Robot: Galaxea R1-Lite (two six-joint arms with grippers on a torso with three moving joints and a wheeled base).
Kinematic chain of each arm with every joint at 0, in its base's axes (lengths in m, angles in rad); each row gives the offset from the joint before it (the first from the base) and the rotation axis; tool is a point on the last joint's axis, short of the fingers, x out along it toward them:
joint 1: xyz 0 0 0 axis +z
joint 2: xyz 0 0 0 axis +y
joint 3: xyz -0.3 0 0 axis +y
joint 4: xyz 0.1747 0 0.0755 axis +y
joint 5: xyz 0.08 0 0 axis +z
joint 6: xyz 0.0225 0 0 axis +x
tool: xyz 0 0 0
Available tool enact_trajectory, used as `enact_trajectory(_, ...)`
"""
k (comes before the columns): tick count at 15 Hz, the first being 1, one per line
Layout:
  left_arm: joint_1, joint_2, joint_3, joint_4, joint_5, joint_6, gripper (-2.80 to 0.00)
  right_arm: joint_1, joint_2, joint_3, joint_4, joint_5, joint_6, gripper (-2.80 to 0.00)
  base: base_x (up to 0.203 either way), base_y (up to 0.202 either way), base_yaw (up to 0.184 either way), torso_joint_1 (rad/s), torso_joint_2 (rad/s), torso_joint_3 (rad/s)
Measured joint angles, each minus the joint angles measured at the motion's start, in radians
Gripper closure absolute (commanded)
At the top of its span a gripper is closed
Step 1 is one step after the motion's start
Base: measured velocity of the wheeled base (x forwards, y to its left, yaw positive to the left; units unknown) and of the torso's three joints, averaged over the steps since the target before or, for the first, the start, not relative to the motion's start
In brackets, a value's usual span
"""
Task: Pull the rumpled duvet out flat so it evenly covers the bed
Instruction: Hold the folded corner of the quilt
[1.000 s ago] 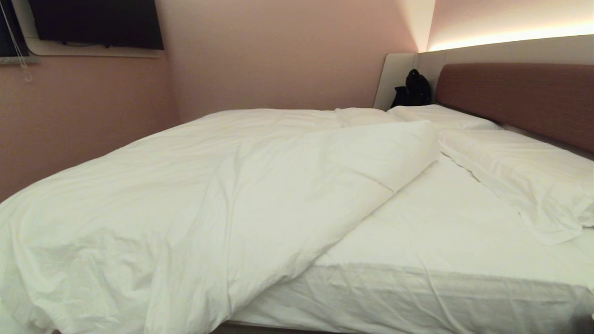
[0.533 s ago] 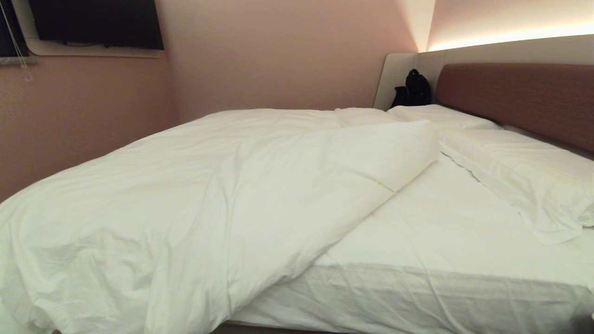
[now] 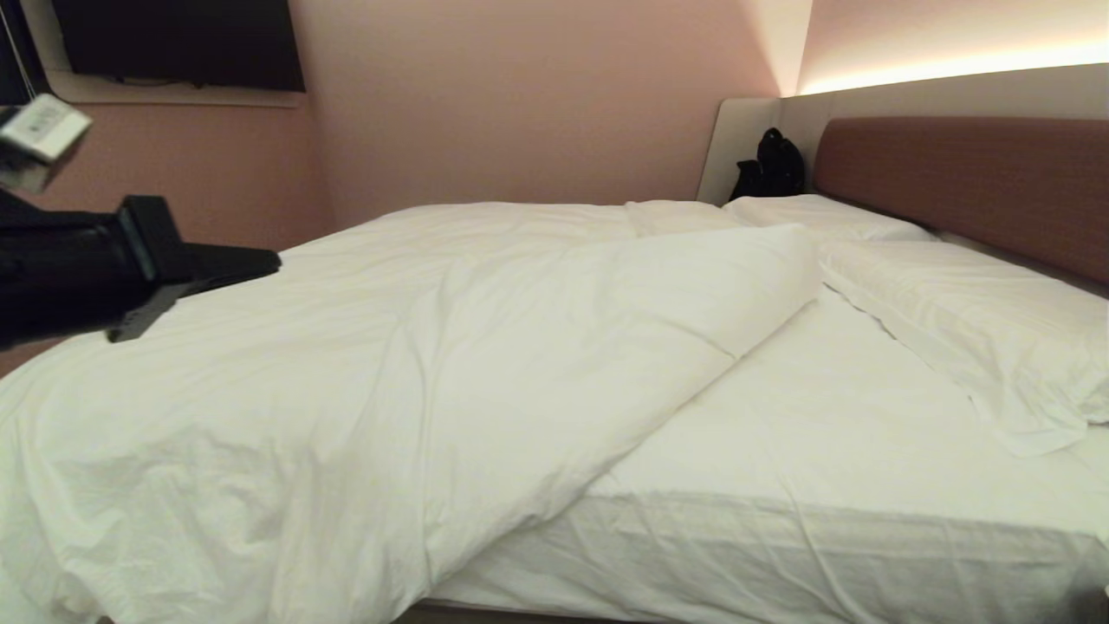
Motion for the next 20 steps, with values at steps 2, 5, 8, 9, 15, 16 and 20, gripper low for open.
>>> enact_trajectory(2, 0.0, 0.171, -0.109, 0.0, -0.016, -0.001, 0.0, 0.0, 0.0, 0.0, 0.0, 0.0, 0.0, 0.0, 0.0, 0.0, 0.0, 0.0, 0.0, 0.0)
enact_trajectory(5, -0.002, 0.381, -0.252, 0.001, -0.029, 0.004, 0.0, 0.0, 0.0, 0.0, 0.0, 0.0, 0.0, 0.0, 0.0, 0.0, 0.0, 0.0, 0.0, 0.0)
enact_trajectory(8, -0.022, 0.534, -0.322, 0.002, -0.041, 0.031, -2.8, 0.0, 0.0, 0.0, 0.0, 0.0, 0.0, 0.0, 0.0, 0.0, 0.0, 0.0, 0.0, 0.0)
enact_trajectory(9, -0.028, 0.564, -0.331, 0.002, -0.042, 0.04, -2.8, 0.0, 0.0, 0.0, 0.0, 0.0, 0.0, 0.0, 0.0, 0.0, 0.0, 0.0, 0.0, 0.0)
enact_trajectory(15, -0.063, 0.758, -0.409, 0.0, 0.002, 0.165, -2.8, 0.0, 0.0, 0.0, 0.0, 0.0, 0.001, 0.0, 0.0, 0.0, 0.0, 0.0, 0.0, 0.0)
enact_trajectory(16, -0.063, 0.777, -0.411, 0.0, 0.024, 0.183, -2.8, 0.0, 0.0, 0.0, 0.0, 0.0, 0.0, 0.0, 0.0, 0.0, 0.0, 0.0, 0.0, 0.0)
enact_trajectory(20, -0.064, 0.83, -0.416, -0.013, 0.165, 0.278, -2.8, 0.0, 0.0, 0.0, 0.0, -0.001, 0.0, 0.0, 0.0, 0.0, 0.0, 0.0, 0.0, 0.0)
